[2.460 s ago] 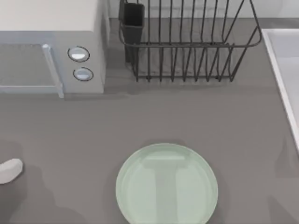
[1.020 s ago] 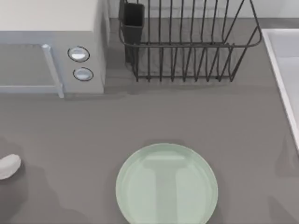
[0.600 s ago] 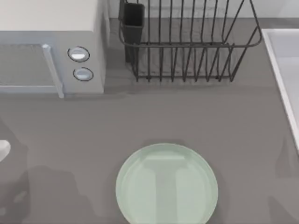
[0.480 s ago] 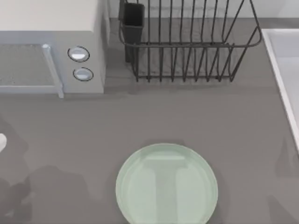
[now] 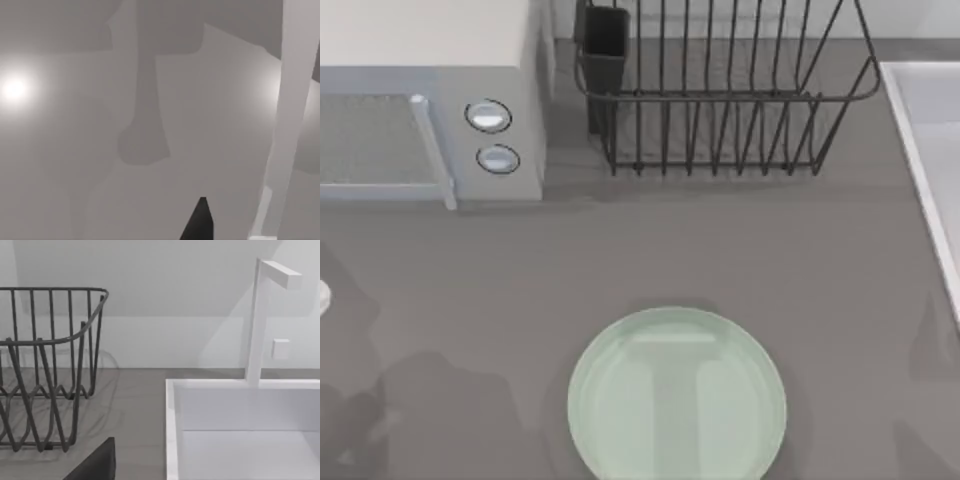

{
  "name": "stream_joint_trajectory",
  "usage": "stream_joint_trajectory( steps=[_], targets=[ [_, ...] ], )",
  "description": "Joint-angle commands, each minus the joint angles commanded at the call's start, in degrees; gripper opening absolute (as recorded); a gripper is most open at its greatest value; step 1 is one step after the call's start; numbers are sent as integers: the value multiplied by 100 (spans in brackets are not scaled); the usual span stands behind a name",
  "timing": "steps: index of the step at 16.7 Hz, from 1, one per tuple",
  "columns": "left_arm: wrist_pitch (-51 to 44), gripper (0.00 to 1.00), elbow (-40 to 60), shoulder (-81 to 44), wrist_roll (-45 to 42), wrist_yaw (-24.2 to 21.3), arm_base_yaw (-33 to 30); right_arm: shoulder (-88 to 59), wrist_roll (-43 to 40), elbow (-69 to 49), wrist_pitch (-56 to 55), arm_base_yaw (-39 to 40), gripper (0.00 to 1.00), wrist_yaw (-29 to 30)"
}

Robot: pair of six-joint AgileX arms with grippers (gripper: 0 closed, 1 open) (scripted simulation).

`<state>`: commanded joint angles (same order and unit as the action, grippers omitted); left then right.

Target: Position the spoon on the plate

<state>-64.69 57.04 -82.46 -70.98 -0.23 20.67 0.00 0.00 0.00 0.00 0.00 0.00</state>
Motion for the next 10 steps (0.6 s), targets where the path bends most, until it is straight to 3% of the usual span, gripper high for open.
stream_joint_trajectory(
  steps=[5,10],
  targets=[
    [124,0,160,-315,1429,79,-305,0,0,0,0,0,100,0],
    [231,0,426,-898,4312,175,-996,0,0,0,0,0,100,0]
  ],
)
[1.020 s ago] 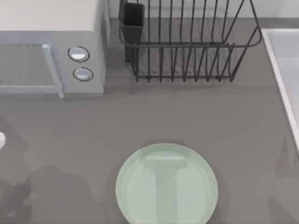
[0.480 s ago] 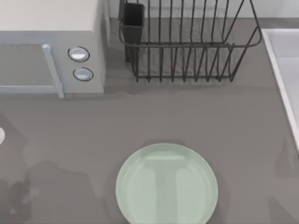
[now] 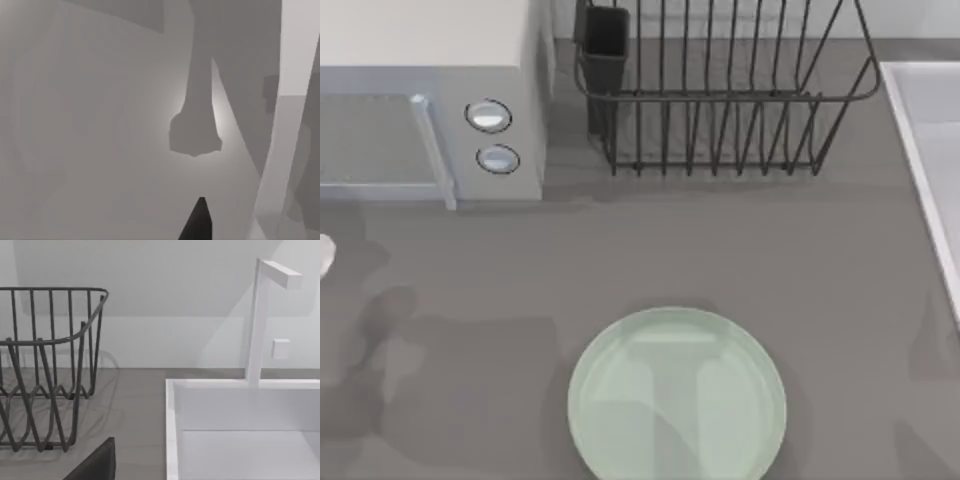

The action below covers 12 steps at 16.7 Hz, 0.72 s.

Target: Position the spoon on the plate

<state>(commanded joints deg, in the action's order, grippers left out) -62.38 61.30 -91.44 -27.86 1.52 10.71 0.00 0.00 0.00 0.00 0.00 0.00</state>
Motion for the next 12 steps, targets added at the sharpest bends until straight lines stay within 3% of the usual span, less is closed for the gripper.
stream_joint_trajectory(
  steps=[12],
  targets=[
    [-157,0,839,-1666,9738,-95,-2827,0,0,0,0,0,100,0]
  ],
)
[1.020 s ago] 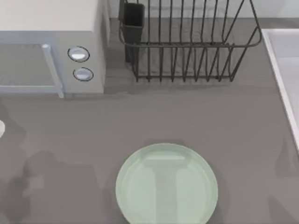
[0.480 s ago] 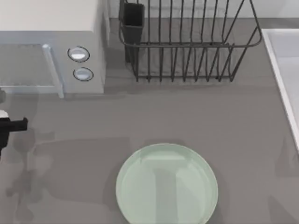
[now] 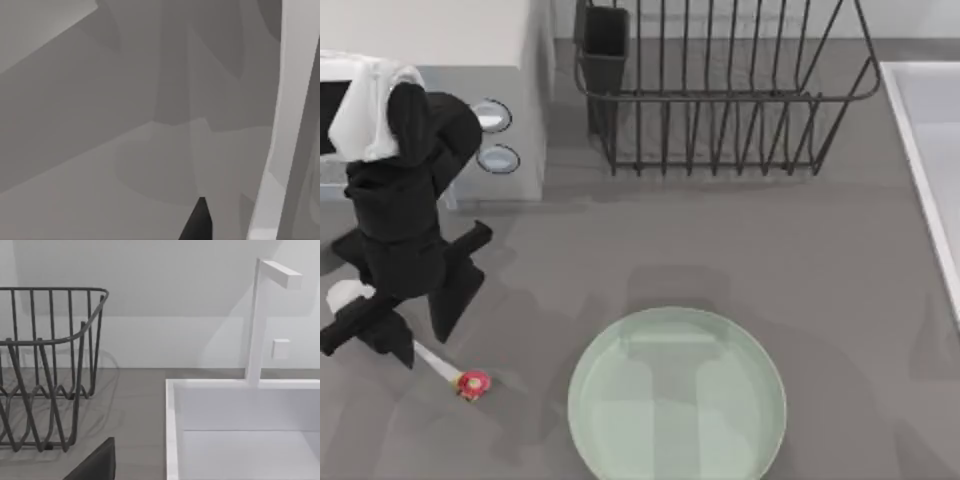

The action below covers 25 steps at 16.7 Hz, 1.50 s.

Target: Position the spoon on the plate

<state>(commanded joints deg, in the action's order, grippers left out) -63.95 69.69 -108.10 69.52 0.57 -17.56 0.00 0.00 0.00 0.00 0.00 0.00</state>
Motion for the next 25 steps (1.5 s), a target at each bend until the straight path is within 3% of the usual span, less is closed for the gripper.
stream_joint_trajectory(
  steps=[6,12,17,25],
  targets=[
    [-13,0,710,-481,3747,-117,-1647,0,0,0,0,0,100,0],
    [82,0,1387,-605,6334,-86,-2987,0,0,0,0,0,100,0],
    [124,0,1664,-616,7244,-27,-3542,0,0,0,0,0,100,0],
    [110,0,1658,-590,7260,-33,-3564,0,0,0,0,0,100,0]
  ],
)
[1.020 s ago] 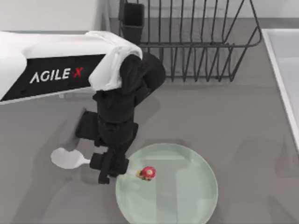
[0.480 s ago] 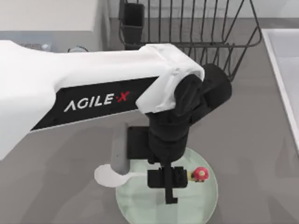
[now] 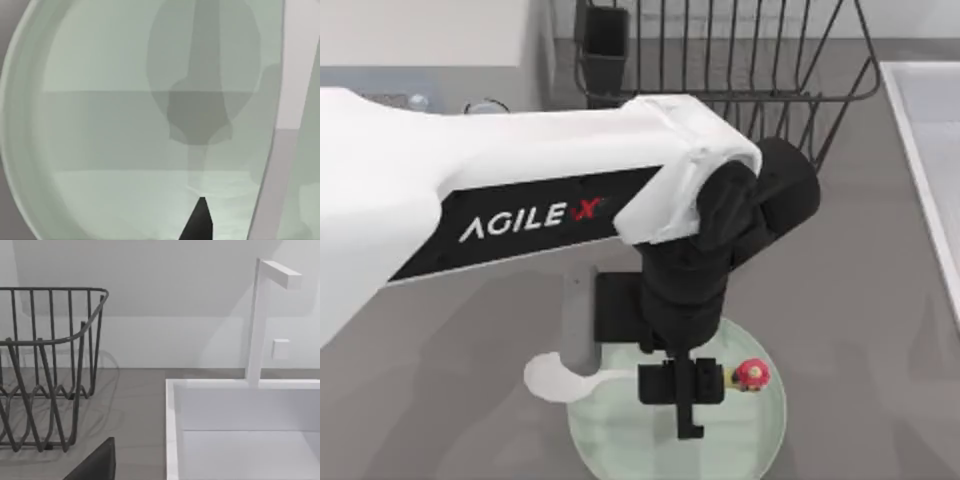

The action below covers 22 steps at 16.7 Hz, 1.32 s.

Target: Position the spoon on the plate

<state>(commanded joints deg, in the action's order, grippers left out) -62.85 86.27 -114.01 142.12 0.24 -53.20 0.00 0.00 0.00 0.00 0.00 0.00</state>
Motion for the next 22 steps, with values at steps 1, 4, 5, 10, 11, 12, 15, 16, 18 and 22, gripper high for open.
stream_joint_trajectory(
  steps=[1,4,5,10,11,12,15,16,18,22],
  targets=[
    [-23,0,-10,23,-17,-12,-28,0,0,0,0,0,100,0],
    [-124,0,-65,153,-119,-71,-170,0,0,0,0,0,100,0],
    [-161,0,-89,212,-166,-97,-229,0,0,0,0,0,100,0],
    [-299,0,-208,516,-388,-234,-521,0,0,0,0,0,100,0],
    [-306,0,-222,560,-410,-257,-565,0,0,0,0,0,100,0],
    [-305,0,-231,595,-421,-278,-599,0,0,0,0,0,100,0],
    [-237,0,-240,642,-400,-316,-640,0,0,0,0,0,100,0],
    [-193,0,-242,640,-381,-318,-634,0,0,0,0,0,100,0],
    [-76,0,-244,605,-330,-306,-596,0,0,0,0,0,100,0],
    [260,0,-265,430,-179,-216,-424,0,0,0,0,0,100,0]
  ],
)
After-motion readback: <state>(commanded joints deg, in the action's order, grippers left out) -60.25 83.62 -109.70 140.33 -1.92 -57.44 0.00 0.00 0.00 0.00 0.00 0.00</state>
